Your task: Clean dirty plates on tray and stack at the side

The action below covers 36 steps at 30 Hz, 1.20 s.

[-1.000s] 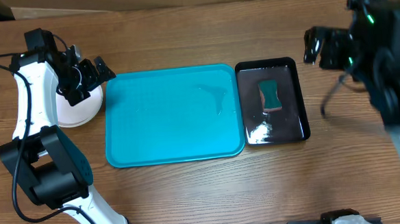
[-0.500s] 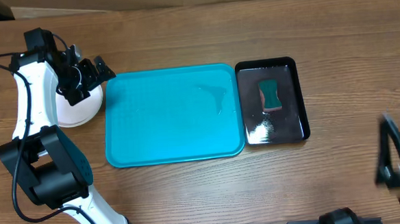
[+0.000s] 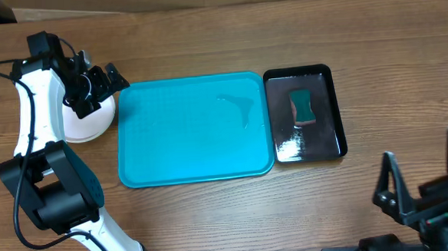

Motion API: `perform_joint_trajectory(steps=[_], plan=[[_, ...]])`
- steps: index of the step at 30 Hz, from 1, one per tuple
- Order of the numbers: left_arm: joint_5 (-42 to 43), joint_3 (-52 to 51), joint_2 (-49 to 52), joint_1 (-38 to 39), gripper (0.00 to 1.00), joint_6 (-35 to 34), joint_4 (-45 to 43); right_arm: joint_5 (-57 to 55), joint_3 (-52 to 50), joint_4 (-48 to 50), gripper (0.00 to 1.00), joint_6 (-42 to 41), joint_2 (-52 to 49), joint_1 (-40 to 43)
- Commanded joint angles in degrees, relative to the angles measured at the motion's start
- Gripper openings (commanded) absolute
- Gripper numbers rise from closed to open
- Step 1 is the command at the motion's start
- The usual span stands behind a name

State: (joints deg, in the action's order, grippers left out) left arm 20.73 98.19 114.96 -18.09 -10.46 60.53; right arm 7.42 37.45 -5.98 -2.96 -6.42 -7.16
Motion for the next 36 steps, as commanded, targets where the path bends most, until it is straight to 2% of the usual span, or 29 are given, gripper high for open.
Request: perform_joint_trajectory(steps=[1, 4, 8, 26, 32, 36], plan=[[-0.39, 1.38, -2.1, 0.13, 1.0, 1.07, 0.09, 4.35, -10.69, 11.1, 1.0, -0.68, 2.47, 0.22], [-0.39, 1.38, -2.1, 0.13, 0.99, 1.07, 0.09, 5.18, -17.79, 18.49, 1.0, -0.72, 4.24, 0.22], [-0.39, 1.38, -2.1, 0.11, 1.0, 1.07, 0.09, 5.16, -24.24, 22.32, 1.0, -2.21, 6.25, 0.74], [-0.39, 1.38, -2.1, 0.11, 1.0, 1.07, 0.07, 4.7, -36.7, 19.15, 1.0, -3.45, 6.25, 2.1], [-0.39, 1.38, -2.1, 0.11, 1.0, 1.07, 0.07, 4.15, -37.0, 11.21, 1.0, -3.41, 6.25, 2.1], [-0.39, 1.38, -2.1, 0.11, 1.0, 1.07, 0.09, 3.96, -37.0, 1.99, 1.0, -3.43, 6.25, 2.1]])
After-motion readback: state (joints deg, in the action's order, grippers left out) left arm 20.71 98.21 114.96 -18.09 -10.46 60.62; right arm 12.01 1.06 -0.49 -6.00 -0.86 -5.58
